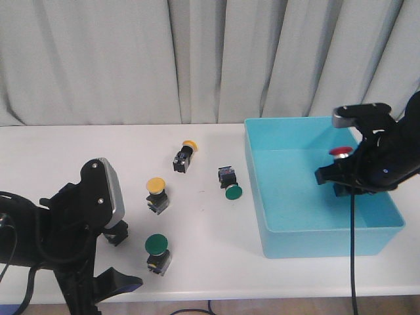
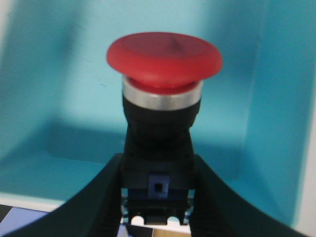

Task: Pick red and yellow buttons and place in box
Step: 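Carry the red button into the blue box with the right gripper and release, then move the right gripper back toward the table center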

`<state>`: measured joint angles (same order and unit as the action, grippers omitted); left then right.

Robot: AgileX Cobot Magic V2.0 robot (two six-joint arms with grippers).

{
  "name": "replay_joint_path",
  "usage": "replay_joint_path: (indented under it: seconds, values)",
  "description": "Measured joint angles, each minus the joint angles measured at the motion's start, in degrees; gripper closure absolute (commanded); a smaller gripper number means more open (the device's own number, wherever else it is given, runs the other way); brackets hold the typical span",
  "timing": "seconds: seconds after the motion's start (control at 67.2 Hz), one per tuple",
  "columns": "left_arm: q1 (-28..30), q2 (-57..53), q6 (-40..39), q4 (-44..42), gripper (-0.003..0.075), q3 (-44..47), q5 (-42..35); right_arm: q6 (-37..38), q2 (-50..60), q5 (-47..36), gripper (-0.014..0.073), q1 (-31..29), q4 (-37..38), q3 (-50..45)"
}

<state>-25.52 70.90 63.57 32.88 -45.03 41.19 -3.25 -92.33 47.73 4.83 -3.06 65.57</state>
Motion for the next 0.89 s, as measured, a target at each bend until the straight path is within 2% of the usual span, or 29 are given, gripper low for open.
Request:
replay_joint_path:
  seconds: [0.119,0.506,0.744,0.893]
  values:
    - [0.00,0.00,0.00,0.00,0.0148,0.00,0.05,0.44,-4.52,1.71,0.0364,-1.53,-0.15,1.13]
    - [0.00,0.05,0.00,0.00,0.0148,0.00,0.05,-0.74,-17.15,0.96,0.0354,-1.17,-0.80,7.60]
    - [0.00,0.05,-0.02,0.00,0.0148,0.00,-0.01,-0.74,-23.01,3.33,0.0343,-1.17,-0.80,11.30]
    - [0.00,0.05,-0.02,0.00,0.0148,0.00,-0.01,-0.88,-25.12,4.84,0.0300,-1.17,-0.80,11.73]
